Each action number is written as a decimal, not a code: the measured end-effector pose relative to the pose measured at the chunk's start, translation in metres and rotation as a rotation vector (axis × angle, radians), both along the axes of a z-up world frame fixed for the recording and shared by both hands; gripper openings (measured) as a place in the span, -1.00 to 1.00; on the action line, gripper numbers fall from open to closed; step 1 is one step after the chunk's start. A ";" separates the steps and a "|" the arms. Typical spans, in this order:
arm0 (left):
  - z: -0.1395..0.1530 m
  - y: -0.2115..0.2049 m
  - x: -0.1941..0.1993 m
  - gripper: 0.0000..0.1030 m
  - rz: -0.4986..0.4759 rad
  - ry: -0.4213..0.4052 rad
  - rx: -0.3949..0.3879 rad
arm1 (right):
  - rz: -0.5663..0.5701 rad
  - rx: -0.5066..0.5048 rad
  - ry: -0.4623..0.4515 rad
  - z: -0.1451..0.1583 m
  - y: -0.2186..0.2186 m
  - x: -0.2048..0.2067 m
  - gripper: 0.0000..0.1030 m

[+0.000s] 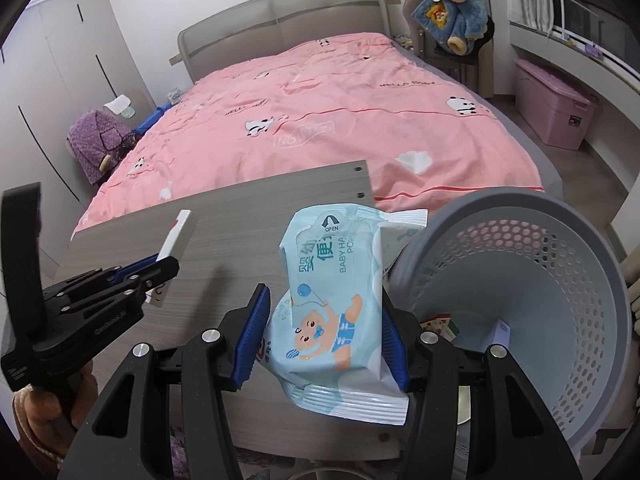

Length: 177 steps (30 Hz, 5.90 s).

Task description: Collect trash

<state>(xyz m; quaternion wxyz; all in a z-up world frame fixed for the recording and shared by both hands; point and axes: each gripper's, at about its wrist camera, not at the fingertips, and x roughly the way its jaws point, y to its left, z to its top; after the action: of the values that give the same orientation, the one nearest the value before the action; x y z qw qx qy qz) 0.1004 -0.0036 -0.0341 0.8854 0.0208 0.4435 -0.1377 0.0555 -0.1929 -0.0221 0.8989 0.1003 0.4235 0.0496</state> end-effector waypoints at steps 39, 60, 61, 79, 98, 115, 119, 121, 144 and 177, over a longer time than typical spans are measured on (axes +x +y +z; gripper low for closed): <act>0.008 -0.205 -0.039 -0.68 -0.363 0.009 0.026 | -0.341 0.042 0.015 -0.025 -0.178 -0.070 -0.01; 0.012 -0.209 -0.039 -0.30 -0.322 -0.008 0.040 | -0.342 0.024 0.019 -0.033 -0.176 -0.063 0.35; 0.013 -0.208 -0.039 -0.22 -0.316 -0.013 0.042 | -0.350 0.027 0.009 -0.031 -0.176 -0.065 0.46; 0.017 -0.194 -0.041 0.18 -0.267 -0.026 0.042 | -0.351 0.024 0.010 -0.029 -0.170 -0.067 0.56; 0.019 -0.189 -0.042 0.29 -0.256 -0.027 0.041 | -0.355 0.024 0.004 -0.027 -0.169 -0.070 0.62; 0.020 -0.189 -0.047 0.34 -0.251 -0.035 0.051 | -0.354 0.022 0.003 -0.027 -0.169 -0.072 0.62; 0.021 -0.189 -0.049 0.40 -0.246 -0.045 0.057 | -0.354 0.023 0.001 -0.027 -0.169 -0.072 0.63; 0.021 -0.188 -0.049 0.41 -0.244 -0.047 0.060 | -0.354 0.023 0.000 -0.027 -0.169 -0.072 0.65; 0.020 -0.188 -0.049 0.57 -0.215 -0.054 0.097 | -0.354 0.024 -0.001 -0.027 -0.169 -0.072 0.66; 0.023 -0.188 -0.049 0.58 -0.195 -0.061 0.113 | -0.353 0.025 -0.002 -0.027 -0.169 -0.073 0.66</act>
<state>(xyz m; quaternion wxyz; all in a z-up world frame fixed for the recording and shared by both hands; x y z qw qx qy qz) 0.0516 -0.1919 -0.0111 0.8783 0.1178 0.4191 -0.1974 -0.0178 -0.3616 -0.0487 0.8928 0.1841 0.3978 -0.1037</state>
